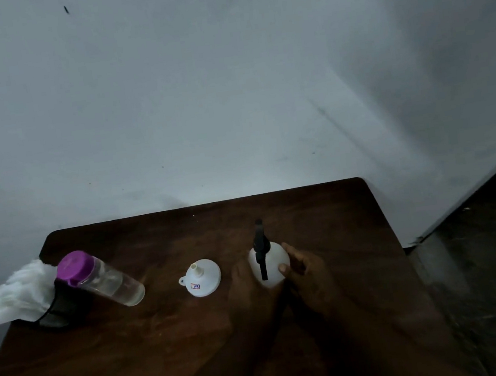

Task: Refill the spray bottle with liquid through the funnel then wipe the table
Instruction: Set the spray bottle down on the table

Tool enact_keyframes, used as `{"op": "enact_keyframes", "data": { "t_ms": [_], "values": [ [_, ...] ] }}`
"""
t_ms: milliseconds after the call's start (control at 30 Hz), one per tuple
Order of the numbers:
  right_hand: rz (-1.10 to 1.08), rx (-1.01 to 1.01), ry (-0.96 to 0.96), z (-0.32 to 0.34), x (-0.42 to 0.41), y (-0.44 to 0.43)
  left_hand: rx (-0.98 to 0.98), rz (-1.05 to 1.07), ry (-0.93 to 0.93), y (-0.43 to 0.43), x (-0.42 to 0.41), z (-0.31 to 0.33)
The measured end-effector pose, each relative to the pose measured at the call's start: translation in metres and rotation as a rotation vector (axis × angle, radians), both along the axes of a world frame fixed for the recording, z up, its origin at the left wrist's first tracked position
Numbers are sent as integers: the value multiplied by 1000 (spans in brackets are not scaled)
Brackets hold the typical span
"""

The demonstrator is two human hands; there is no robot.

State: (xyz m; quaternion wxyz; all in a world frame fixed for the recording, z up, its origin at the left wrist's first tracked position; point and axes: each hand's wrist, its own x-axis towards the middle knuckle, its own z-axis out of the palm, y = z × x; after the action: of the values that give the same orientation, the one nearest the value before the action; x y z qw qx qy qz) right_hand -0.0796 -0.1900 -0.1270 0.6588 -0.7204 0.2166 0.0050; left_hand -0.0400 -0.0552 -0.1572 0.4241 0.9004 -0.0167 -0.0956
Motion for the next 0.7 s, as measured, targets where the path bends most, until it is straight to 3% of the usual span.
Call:
{"op": "enact_keyframes", "data": {
  "t_ms": [67,200,333,467,567,700],
  "values": [
    [3,-5,-26,-4,8,-4,29,68,-113,-4,4,-1],
    [24,-20,-42,-12,21,-12,57,8,-156,-11,15,-1],
    [60,-45,-47,-17,25,-17,102,89,-317,-16,24,-34],
    [74,-53,-57,-25,31,-21,75,40,-216,-22,16,-2],
    [64,-69,-68,-29,33,-21,132,-19,-181,-19,24,-12],
    [31,-130,-55,-30,35,-19,33,-79,-81,-13,22,-9]
  ]
}}
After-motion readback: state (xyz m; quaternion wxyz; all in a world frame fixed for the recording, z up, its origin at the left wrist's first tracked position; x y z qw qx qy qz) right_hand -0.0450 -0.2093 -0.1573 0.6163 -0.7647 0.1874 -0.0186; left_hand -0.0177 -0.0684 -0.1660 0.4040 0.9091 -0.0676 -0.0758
